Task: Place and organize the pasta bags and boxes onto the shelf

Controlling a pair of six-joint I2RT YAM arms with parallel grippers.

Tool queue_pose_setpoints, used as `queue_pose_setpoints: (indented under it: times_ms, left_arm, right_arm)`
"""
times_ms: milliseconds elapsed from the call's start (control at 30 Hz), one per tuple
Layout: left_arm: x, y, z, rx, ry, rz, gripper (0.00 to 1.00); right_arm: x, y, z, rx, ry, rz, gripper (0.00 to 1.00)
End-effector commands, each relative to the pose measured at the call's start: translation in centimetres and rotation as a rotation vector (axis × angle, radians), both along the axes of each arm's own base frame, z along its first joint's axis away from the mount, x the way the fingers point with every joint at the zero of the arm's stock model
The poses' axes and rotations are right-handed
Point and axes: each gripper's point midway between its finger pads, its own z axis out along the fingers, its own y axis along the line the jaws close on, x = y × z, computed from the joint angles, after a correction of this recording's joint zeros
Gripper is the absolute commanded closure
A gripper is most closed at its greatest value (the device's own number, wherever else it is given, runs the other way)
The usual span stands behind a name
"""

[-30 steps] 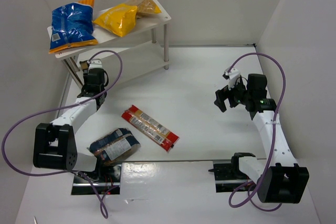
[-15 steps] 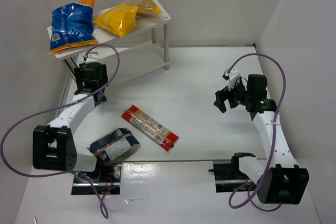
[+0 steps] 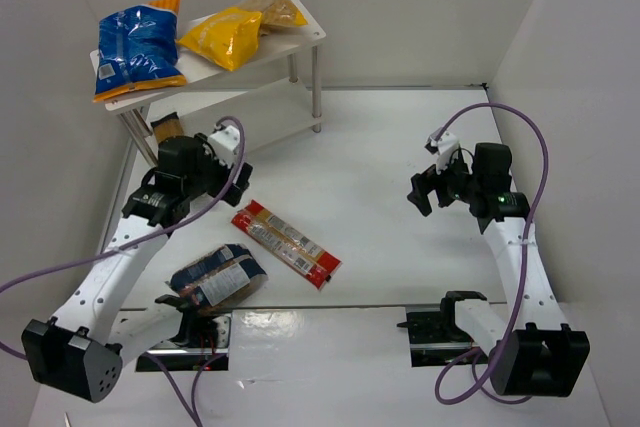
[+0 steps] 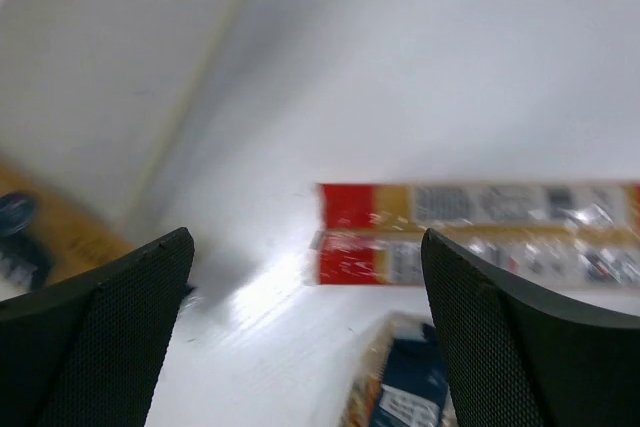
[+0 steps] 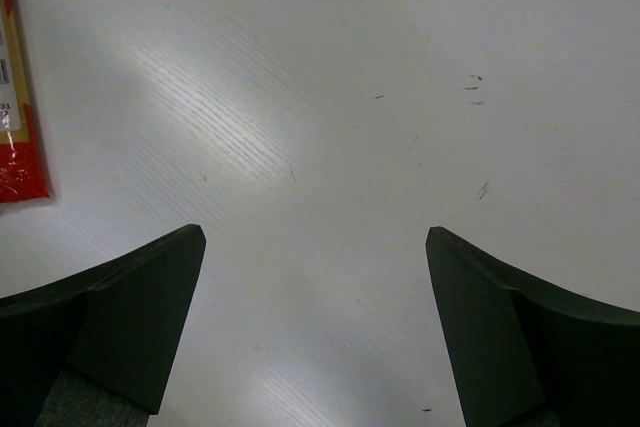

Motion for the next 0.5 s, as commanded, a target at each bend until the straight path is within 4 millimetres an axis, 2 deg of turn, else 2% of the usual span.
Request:
queue_pose_setpoints:
  times_ms: [0,167,300,333,467]
  left_arm:
    - [-4.8,-4.7,-1.0,-0.021,0.123,-0.407,0.0]
    - [-6.4,-6.3,-4.8,-0.003,0.262,-0.527,0.0]
    - [-5.7,-5.9,-5.5,0.014,0.293,-0.486,0.0]
    - [-5.4,-5.8,-5.4,0.016,0.285,-0.472,0.0]
    - [-5.2,-5.5,-5.8,0.03,0.285,-0.456,0.0]
  right_arm:
    - [0.1,-0.3,0.7,-0.005,-0.023,-0.033,0.0]
    - [0.5,-1.0,0.4,0.001,-0.001,-0.103,0.0]
    - [1.0,-1.6,-0.3,-0.012,0.033,-0.147,0.0]
    - [1.4,-1.8,0.3,-0.007,0.016,-0.162,0.0]
    - [1.7,-2.0,-0.7,-0.016,0.053,-0.172,0.0]
